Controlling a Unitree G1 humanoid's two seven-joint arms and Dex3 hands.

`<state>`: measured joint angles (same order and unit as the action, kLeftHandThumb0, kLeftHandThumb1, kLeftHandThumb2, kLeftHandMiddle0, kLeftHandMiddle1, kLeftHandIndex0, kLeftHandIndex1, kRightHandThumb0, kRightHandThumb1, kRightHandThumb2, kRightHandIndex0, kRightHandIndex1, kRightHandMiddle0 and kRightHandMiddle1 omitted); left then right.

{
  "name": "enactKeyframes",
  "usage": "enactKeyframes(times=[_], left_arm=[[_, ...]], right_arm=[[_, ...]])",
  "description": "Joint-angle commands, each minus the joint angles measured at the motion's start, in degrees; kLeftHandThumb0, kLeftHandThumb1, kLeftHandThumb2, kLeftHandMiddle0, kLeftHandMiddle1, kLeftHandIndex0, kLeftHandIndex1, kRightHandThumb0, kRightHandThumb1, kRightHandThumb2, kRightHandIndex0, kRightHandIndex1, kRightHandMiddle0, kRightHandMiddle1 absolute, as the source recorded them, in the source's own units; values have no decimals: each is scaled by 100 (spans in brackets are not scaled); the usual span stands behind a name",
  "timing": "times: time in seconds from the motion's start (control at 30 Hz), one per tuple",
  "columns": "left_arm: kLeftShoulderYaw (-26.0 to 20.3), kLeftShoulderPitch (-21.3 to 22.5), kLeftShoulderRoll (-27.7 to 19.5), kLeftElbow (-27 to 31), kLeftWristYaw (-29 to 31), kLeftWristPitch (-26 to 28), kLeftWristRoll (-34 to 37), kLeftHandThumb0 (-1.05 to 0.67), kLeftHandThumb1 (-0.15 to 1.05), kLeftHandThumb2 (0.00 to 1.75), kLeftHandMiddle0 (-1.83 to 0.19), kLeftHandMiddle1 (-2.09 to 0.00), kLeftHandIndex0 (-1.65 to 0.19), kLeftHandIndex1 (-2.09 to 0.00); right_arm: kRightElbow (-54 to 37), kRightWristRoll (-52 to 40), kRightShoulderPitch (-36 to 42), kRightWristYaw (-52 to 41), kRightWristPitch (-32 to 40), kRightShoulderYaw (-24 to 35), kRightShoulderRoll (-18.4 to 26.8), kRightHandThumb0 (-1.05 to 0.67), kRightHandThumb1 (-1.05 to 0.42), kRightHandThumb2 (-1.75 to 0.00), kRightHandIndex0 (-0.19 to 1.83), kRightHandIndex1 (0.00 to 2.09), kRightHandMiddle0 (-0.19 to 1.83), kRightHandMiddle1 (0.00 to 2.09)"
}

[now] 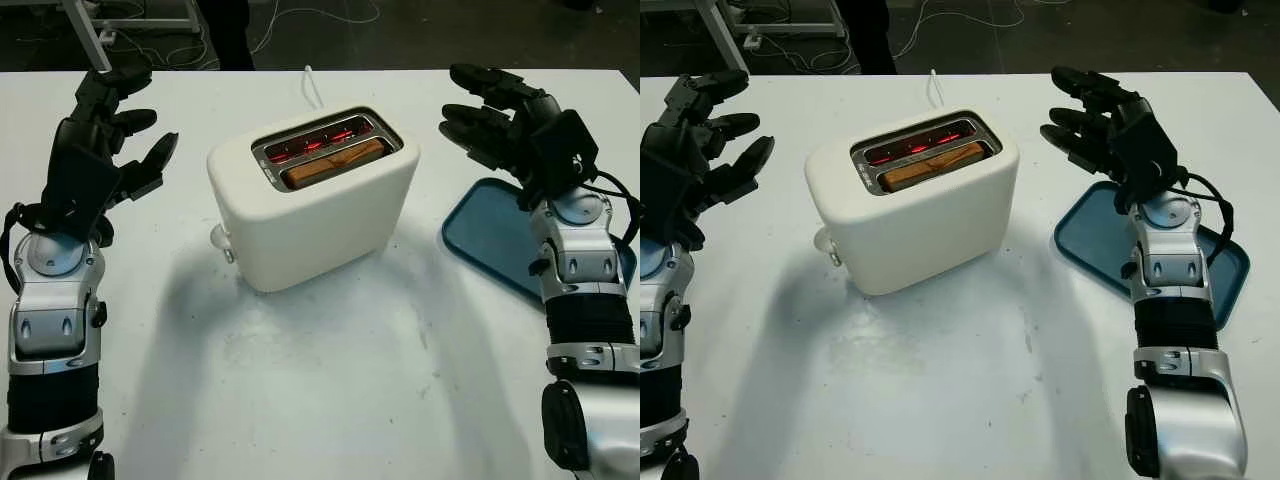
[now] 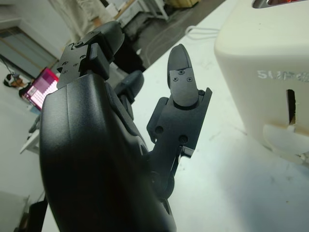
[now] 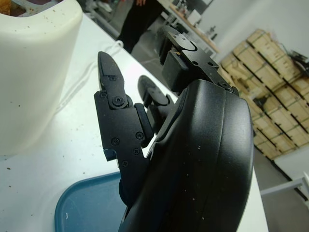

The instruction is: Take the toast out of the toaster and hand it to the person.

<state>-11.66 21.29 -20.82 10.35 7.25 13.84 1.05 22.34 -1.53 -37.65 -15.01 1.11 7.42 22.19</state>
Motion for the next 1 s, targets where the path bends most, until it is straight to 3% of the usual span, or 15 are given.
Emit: enactKeyframes(times=[0.0,0.33,0.97], left_arm=[[39,119,22,13,-72,13,-53,-30,75,61,0,-93,0,-77],[45,115,14,34,-56,16,-58,-24,72,71,0,-92,0,-76],[4,85,-10,33,37,11,55,-29,73,69,0,-100,0,-83]], right_arm=[[12,11,-119,12,-100,-59,-28,-22,-92,-9,58,19,59,1],[-33,-26,-169,23,25,-118,-80,-16,-92,-12,55,16,55,0],[56,-80,-214,-40,40,-88,-75,-22,-92,-25,59,18,57,1]])
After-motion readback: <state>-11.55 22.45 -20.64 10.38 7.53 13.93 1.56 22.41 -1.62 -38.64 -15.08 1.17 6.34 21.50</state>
